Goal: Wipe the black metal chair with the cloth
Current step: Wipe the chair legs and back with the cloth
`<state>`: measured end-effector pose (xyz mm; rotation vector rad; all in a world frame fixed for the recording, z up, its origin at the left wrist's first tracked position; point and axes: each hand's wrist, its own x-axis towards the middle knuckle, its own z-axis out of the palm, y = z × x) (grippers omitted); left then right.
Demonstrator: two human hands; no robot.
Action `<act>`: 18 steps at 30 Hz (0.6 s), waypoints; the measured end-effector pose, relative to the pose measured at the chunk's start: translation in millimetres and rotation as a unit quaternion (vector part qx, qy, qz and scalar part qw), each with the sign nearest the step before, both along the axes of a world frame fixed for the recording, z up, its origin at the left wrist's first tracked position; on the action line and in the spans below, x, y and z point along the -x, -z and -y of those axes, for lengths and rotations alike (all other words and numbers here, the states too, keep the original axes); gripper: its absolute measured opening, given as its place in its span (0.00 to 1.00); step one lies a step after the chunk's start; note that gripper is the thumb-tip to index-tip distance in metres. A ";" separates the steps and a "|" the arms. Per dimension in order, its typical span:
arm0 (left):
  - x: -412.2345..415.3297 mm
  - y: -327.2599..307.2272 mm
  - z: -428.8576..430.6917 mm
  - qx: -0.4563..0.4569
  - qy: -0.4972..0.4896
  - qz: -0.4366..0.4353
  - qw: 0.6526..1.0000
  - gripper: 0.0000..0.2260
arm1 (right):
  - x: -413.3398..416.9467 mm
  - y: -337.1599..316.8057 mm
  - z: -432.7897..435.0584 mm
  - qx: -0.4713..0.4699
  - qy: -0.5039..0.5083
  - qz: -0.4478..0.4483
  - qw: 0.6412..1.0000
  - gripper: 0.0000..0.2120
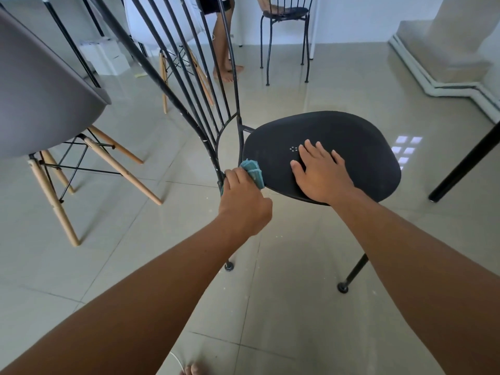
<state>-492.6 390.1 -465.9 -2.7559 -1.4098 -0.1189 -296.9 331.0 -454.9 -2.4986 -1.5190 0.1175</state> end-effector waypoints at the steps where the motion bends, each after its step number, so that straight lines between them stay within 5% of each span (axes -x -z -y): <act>1: 4.1 4.8 1.3 -0.013 0.010 0.018 1.000 0.32 | 0.2 -0.2 -0.2 0.002 0.000 0.001 1.000 0.31; 5: 10.8 12.1 -2.8 -0.071 0.031 0.003 0.997 0.27 | 0.8 0.1 -1.5 0.007 0.001 0.002 1.000 0.32; 10: 0.9 -2.8 0.4 -0.117 0.038 -0.142 0.982 0.28 | 0.1 1.7 -2.7 0.004 0.002 0.005 1.000 0.32; 18: 24.3 -8.0 9.9 -0.078 0.088 -0.122 0.986 0.38 | 1.2 -0.9 -0.6 0.008 0.001 0.006 1.000 0.32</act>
